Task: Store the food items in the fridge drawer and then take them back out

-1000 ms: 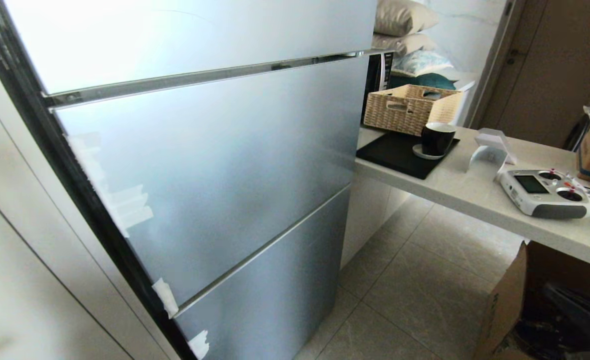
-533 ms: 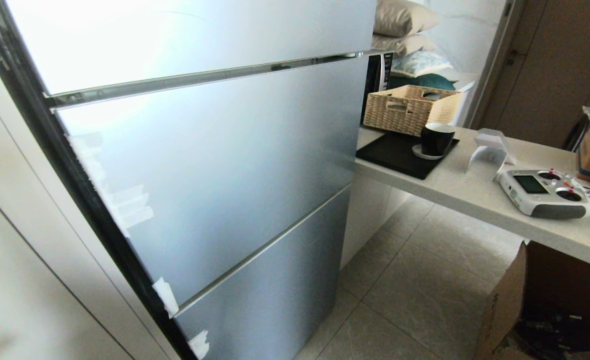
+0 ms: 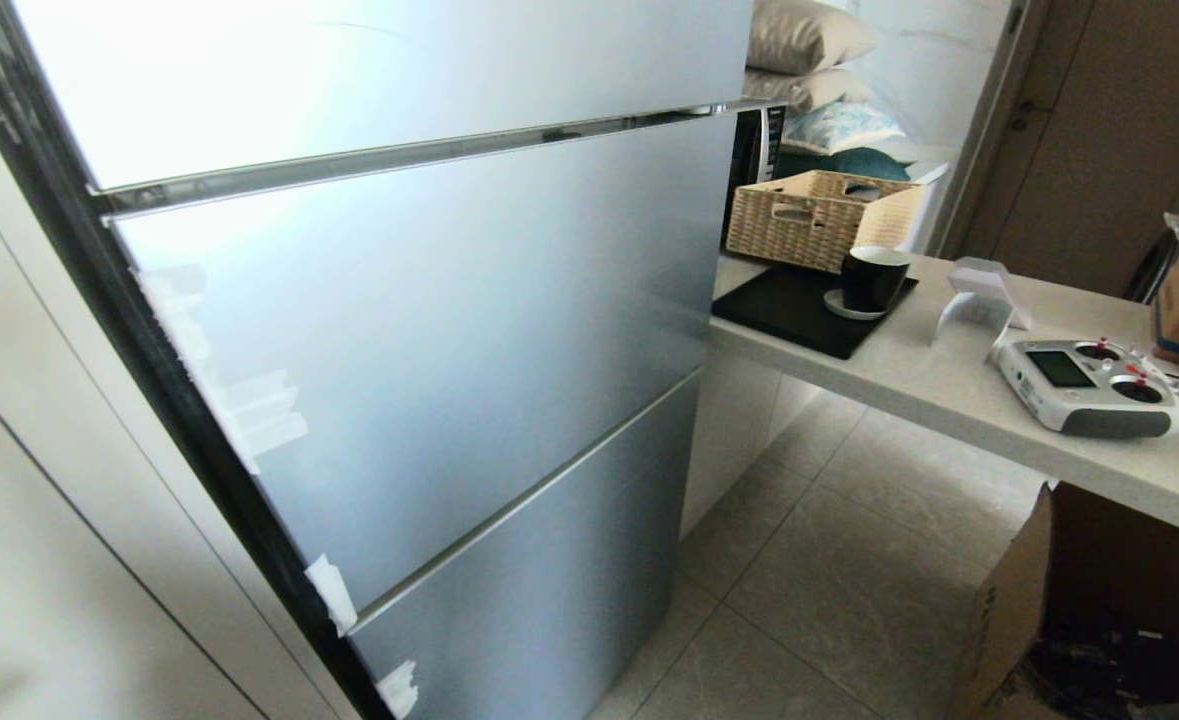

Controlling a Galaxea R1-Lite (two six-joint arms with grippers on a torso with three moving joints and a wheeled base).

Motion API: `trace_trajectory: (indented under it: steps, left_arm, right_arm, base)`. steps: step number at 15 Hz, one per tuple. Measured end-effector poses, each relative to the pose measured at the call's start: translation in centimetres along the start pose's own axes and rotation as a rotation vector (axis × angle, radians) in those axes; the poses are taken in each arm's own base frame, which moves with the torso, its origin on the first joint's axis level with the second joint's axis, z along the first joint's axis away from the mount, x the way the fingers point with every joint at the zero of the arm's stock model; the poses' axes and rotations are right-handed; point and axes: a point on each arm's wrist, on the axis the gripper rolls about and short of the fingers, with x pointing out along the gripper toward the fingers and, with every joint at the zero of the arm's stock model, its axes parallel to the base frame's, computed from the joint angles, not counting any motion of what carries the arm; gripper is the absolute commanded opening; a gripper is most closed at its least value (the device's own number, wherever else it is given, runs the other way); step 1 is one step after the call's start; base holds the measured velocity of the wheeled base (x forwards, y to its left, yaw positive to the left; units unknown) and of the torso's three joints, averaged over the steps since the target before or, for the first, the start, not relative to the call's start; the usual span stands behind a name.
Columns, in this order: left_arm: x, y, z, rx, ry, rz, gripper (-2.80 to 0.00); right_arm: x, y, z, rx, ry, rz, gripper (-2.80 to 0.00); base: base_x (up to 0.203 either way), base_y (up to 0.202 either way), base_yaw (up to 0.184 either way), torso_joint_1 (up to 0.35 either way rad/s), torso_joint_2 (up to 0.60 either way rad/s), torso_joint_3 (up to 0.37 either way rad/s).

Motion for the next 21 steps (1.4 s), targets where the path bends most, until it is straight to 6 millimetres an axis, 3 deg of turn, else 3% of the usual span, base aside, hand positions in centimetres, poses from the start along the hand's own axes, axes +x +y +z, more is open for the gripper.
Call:
trace_trajectory:
  steps: [6, 11, 15, 19, 21]
  left_arm:
    - [-0.1, 0.0, 0.4, 0.022, -0.028, 0.002, -2.8]
    - [-1.4, 0.0, 5.8, 0.005, -0.193, -0.011, -2.8]
    - [0.6, 0.0, 8.6, -0.189, -0.09, -0.023, -2.8]
    - [3.6, 0.0, 10.1, -0.43, -0.001, -0.014, -2.8]
    - [4.8, 0.0, 10.6, -0.47, 0.023, -0.001, -2.8]
  right_arm:
    - [0.0, 0.0, 0.0, 0.0, -0.001, -0.001, -2.8]
    - [0.0, 0.0, 0.0, 0.0, -0.001, -0.001, -2.8]
    - [0.0, 0.0, 0.0, 0.0, -0.001, -0.001, -2.8]
    - [0.0, 0.0, 0.0, 0.0, -0.001, -0.001, -2.8]
    - [0.0, 0.0, 0.0, 0.0, -0.001, -0.001, -2.8]
  base:
    - [0.0, 0.0, 0.0, 0.0, 0.0, 0.0]
    - [0.0, 0.0, 0.0, 0.0, 0.0, 0.0]
    - [0.0, 0.0, 0.0, 0.0, 0.0, 0.0]
    - [0.0, 0.0, 0.0, 0.0, 0.0, 0.0]
    - [0.0, 0.0, 0.0, 0.0, 0.0, 0.0]
